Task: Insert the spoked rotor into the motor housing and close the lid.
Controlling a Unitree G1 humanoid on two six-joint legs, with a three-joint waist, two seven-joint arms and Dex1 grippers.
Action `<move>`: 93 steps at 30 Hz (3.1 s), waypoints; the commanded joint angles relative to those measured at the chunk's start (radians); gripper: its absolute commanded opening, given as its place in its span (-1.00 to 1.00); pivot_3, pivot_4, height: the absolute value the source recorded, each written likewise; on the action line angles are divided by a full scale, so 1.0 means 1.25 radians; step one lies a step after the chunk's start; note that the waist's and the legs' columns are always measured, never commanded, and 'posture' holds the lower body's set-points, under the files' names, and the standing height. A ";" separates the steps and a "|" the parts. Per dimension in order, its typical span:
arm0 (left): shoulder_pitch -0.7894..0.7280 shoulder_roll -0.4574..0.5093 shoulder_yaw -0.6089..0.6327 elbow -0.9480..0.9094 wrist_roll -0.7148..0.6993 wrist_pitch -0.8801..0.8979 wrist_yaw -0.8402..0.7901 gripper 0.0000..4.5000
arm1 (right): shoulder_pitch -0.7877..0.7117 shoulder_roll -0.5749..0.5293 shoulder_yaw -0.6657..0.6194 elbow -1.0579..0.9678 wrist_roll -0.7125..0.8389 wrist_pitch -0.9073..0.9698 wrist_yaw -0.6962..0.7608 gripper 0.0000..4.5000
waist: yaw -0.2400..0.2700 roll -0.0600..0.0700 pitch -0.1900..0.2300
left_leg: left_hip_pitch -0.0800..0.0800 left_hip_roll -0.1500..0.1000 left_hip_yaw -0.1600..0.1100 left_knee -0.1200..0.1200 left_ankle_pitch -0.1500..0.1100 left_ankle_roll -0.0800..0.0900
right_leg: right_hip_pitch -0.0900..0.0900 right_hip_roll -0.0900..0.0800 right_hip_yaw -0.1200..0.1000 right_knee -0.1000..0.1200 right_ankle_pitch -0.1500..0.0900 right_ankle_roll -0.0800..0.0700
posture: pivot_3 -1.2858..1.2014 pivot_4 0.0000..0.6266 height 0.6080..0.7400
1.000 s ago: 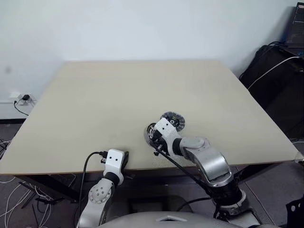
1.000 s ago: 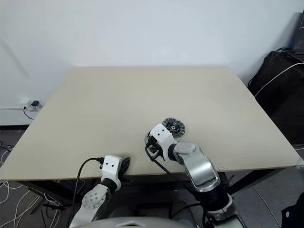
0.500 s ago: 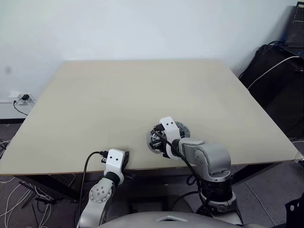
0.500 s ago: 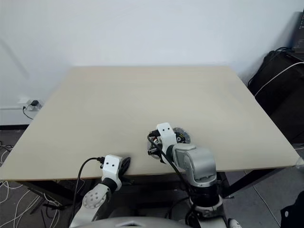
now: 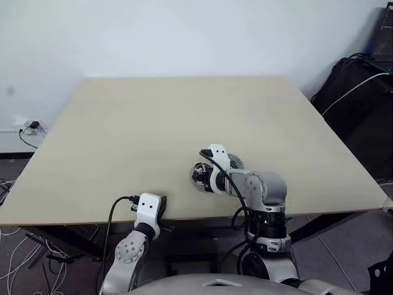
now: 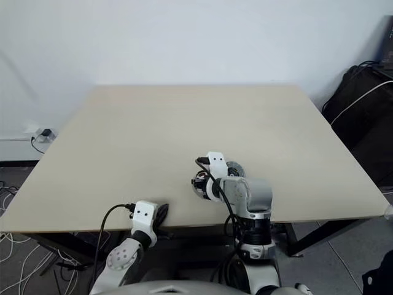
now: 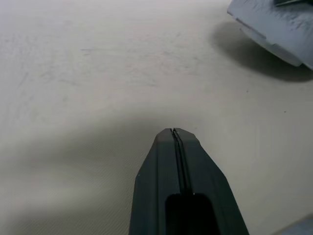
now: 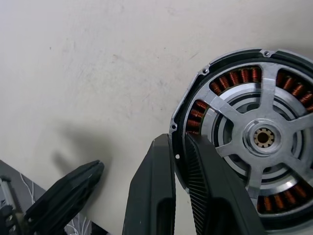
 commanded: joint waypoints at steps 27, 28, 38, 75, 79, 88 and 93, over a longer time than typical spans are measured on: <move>-0.011 0.012 0.009 -0.024 -0.010 -0.012 -0.009 -1.00 | 0.016 0.077 -0.079 -0.115 0.668 -0.043 0.114 0.05 | -0.009 0.002 0.002 | 0.003 0.002 -0.001 -0.002 0.000 0.000 | 0.003 0.000 -0.001 -0.001 -0.001 0.000 | 0.03 -1.00 1.00; -0.012 0.012 0.009 -0.024 -0.010 -0.012 -0.009 -1.00 | 0.024 0.063 -0.062 -0.139 0.669 -0.076 0.119 0.05 | -0.009 0.002 0.002 | 0.003 0.002 -0.001 -0.002 0.000 0.000 | 0.003 0.000 -0.001 -0.001 -0.001 0.000 | 0.03 -1.00 1.00; -0.022 0.016 0.013 -0.025 -0.014 -0.021 -0.013 -1.00 | 0.108 -0.036 0.018 -0.291 0.713 -0.266 0.167 0.05 | -0.008 0.002 0.002 | 0.003 0.001 -0.001 -0.002 0.000 0.000 | 0.003 0.000 -0.001 -0.001 -0.001 0.001 | 0.03 -1.00 1.00; -0.047 0.016 0.012 -0.003 -0.016 -0.030 -0.009 -1.00 | 0.154 -0.259 0.322 -0.179 0.035 -0.887 0.015 0.99 | -0.006 0.000 0.002 | 0.004 0.001 0.000 -0.002 0.000 0.000 | 0.003 0.000 0.000 -0.001 -0.001 0.000 | 0.03 -1.00 1.00; -0.049 0.015 0.012 0.000 -0.016 -0.031 -0.008 -1.00 | 0.150 -0.311 0.358 -0.121 -0.094 -0.962 0.007 0.99 | -0.006 0.000 0.002 | 0.004 0.000 0.000 -0.002 0.000 0.000 | 0.003 0.000 0.000 -0.001 -0.001 0.000 | 0.03 -1.00 1.00; -0.041 0.016 0.013 -0.002 -0.018 -0.033 -0.008 -1.00 | 0.091 -0.575 0.460 -0.139 -0.206 -0.885 0.307 0.99 | -0.001 -0.001 0.003 | 0.005 0.000 0.000 -0.001 0.000 0.001 | 0.005 0.000 0.000 -0.001 -0.002 0.000 | 0.03 -1.00 1.00; -0.044 0.013 0.010 -0.001 -0.017 -0.032 -0.008 -1.00 | 0.025 -0.665 0.529 -0.128 -0.231 -0.864 0.482 0.99 | 0.001 -0.002 0.004 | 0.006 0.001 0.000 -0.001 0.000 0.001 | 0.005 0.000 0.000 -0.001 -0.002 0.000 | 0.03 -1.00 1.00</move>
